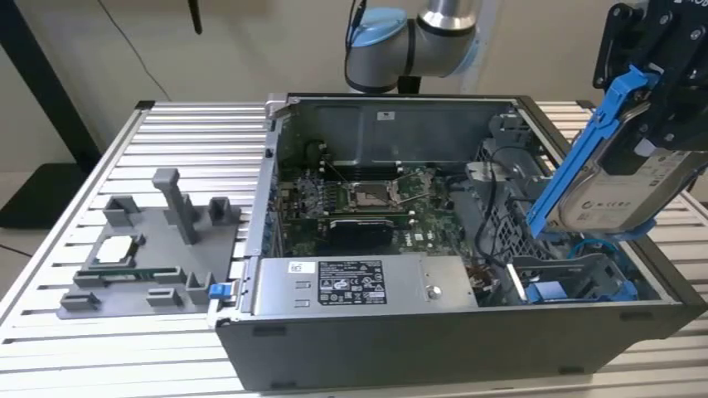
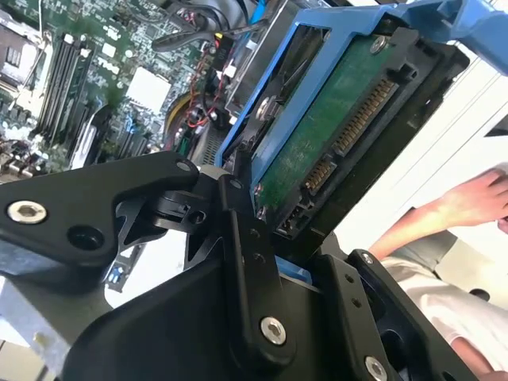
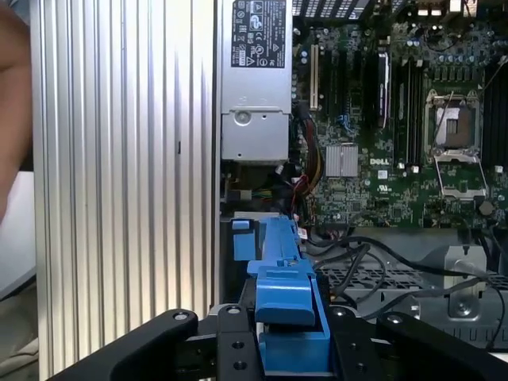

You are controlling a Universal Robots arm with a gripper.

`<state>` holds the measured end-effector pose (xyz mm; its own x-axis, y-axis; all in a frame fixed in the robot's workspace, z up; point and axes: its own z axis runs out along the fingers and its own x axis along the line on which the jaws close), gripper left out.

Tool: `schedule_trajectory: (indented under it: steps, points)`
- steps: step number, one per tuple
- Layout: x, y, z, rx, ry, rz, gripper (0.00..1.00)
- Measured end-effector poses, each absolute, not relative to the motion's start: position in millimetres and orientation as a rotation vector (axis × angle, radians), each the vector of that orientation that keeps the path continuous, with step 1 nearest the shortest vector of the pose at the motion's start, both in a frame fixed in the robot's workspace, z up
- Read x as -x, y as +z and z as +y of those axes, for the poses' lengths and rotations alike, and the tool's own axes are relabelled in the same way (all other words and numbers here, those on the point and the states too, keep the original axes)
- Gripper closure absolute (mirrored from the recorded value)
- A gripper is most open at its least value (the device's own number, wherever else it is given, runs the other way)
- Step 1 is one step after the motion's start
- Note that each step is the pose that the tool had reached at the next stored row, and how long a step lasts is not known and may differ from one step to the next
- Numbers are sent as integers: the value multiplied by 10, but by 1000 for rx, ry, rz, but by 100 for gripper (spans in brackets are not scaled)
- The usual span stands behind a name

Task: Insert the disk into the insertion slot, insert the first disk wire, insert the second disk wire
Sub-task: 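Insert the disk into the insertion slot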

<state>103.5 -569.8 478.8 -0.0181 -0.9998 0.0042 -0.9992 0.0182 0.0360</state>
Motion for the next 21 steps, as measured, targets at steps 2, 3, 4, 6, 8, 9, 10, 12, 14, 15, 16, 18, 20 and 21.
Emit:
schedule_trajectory:
  steps: [2,3,4,6,8,9,10,12,14,15,16,18,20,21]
  points:
    - [-1035,4787,-5699,-2181,-36,-2221,100]
    - [-1035,4786,-5699,-2181,-36,-2221,100]
    - [-1035,4784,-5700,-2181,-36,-2221,100]
    - [-1035,4771,-5706,-2181,-36,-2222,100]
    - [-1035,4749,-5714,-2181,-35,-2222,100]
    - [-1035,4733,-5720,-2182,-35,-2222,100]
    - [-1035,4717,-5724,-2182,-34,-2222,100]
    - [-1035,4680,-5732,-2183,-33,-2223,100]
    - [-1035,4643,-5738,-2182,-31,-2225,100]
    - [-1035,4626,-5738,-2180,-30,-2227,100]
    - [-1035,4609,-5738,-2176,-29,-2232,100]
    - [-1035,4574,-5740,-2162,-27,-2247,100]
    - [-1035,4544,-5741,-2145,-25,-2267,100]
    - [-1035,4528,-5741,-2135,-24,-2277,100]
